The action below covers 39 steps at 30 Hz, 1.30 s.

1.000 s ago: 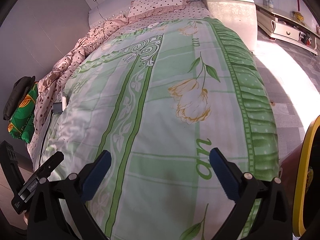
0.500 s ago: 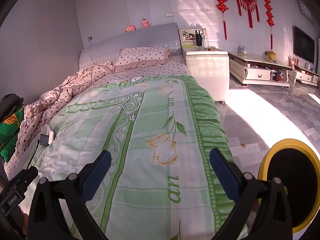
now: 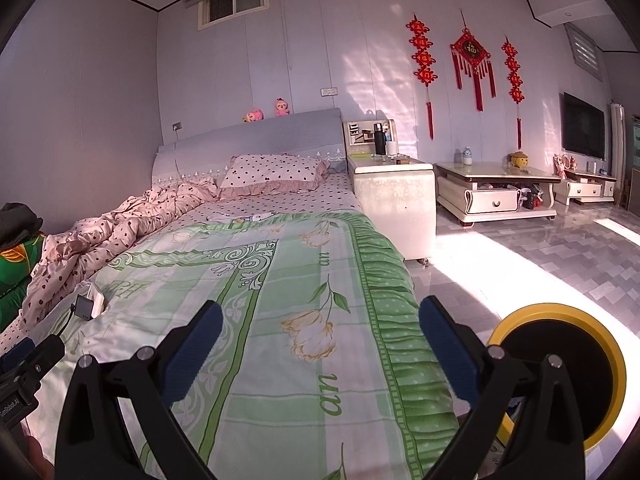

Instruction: Collect trash

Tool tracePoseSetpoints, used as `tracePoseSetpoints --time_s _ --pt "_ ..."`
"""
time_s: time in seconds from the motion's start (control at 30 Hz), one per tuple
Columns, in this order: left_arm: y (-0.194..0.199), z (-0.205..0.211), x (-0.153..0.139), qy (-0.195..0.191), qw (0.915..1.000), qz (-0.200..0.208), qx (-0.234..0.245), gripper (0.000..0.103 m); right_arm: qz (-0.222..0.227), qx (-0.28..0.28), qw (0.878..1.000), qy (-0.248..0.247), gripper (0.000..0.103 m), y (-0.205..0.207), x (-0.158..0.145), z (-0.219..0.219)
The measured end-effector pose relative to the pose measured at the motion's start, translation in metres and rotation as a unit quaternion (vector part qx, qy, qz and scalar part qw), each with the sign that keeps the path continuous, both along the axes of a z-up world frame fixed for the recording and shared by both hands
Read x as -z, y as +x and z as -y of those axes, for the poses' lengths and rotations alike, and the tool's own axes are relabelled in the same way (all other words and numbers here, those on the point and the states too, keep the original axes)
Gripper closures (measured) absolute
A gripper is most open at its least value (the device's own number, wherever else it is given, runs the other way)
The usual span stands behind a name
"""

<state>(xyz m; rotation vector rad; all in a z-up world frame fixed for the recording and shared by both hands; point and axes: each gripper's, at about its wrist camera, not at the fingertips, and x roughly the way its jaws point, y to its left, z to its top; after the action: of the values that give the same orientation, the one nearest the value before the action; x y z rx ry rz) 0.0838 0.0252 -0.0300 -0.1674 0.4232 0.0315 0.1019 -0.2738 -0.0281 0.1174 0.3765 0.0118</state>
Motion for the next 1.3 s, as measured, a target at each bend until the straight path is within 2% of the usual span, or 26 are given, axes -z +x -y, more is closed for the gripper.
tracePoseSetpoints --time_s 0.2,0.47,1.3 --pt "-0.016 0.01 -0.003 0.009 0.9997 0.021 0.01 0.008 0.005 -0.007 1.0 -0.007 0.008 -0.012 0.006 -0.007" --pt "-0.022 0.013 -0.004 0.01 0.9994 0.028 0.018 0.008 0.007 -0.017 1.0 -0.017 0.008 -0.02 0.012 -0.017" --pt "-0.019 0.014 0.001 0.01 0.9994 0.024 0.024 0.008 -0.006 -0.009 1.0 -0.007 0.008 -0.013 0.023 -0.011"
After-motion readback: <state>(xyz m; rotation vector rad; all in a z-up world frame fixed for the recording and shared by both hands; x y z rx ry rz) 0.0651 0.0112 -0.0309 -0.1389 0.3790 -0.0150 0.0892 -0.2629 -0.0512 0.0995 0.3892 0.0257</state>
